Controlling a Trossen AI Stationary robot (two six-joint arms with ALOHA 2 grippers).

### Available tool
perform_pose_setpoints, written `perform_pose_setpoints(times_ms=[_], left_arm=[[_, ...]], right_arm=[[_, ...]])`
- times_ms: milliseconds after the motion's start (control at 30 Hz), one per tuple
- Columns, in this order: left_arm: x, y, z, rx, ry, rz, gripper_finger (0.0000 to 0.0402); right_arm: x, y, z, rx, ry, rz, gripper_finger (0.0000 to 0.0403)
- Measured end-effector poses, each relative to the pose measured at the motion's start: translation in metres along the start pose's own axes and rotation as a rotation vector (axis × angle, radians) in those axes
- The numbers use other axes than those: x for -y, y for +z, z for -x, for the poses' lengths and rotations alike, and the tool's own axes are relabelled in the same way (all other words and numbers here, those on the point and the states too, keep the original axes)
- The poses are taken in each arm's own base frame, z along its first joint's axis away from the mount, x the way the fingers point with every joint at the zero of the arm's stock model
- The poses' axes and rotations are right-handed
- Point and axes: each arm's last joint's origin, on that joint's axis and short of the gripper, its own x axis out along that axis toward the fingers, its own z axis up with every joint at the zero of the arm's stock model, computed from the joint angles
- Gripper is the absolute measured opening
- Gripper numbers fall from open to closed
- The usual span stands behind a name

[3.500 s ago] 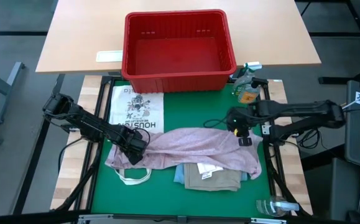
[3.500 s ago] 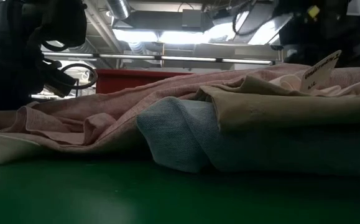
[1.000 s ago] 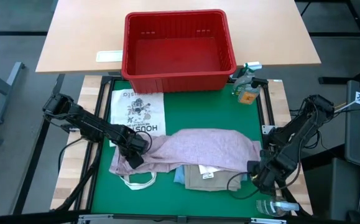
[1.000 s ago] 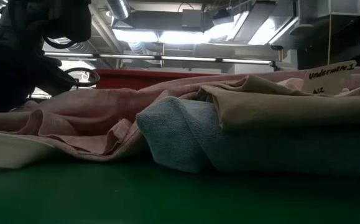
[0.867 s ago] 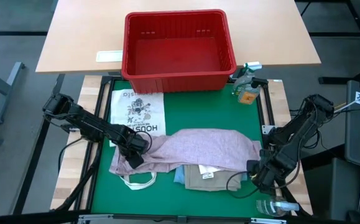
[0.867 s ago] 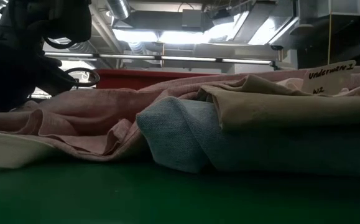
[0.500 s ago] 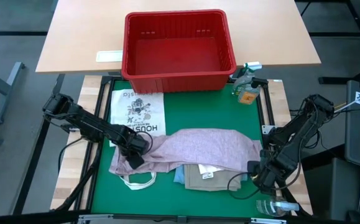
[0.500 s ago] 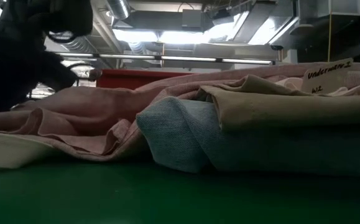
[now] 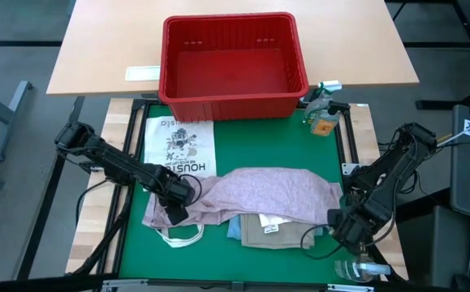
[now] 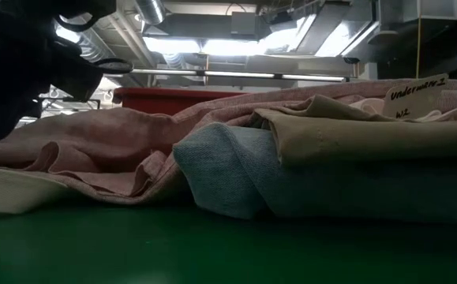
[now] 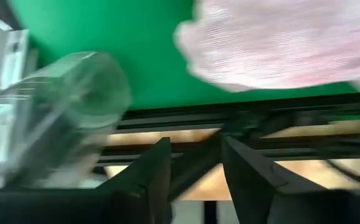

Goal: Fold laundry
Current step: Fold the pink polo

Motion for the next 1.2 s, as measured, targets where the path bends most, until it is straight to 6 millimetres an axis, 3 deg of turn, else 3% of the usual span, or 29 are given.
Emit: perform_pose_setpoints(times_ms=[267,500,700,933,1200], left_arm=[[0.007,0.0,0.006,-0.006,-0.05,-0.018,0.0072],[0.021,0.003,0.027,0.043,-0.116,-0.125,0.0072],[0.023,0.004,0.03,0.057,-0.13,-0.103,0.0072],[0.028,0.008,0.031,0.123,-0.163,-0.1,0.0072],[0.042,0.024,0.038,0.453,-0.208,-0.093,0.0072]], right_arm=[[0.014,-0.003,0.027,0.162,-0.261,0.034,0.0145],[0.033,0.021,0.036,0.183,-0.286,0.098,0.0145],[0.059,0.045,0.044,0.207,-0.32,0.045,0.0145],[0.1,0.065,0.026,0.138,-0.363,-0.055,0.0145],[0.141,0.075,-0.008,0.055,-0.307,-0.106,0.0145]])
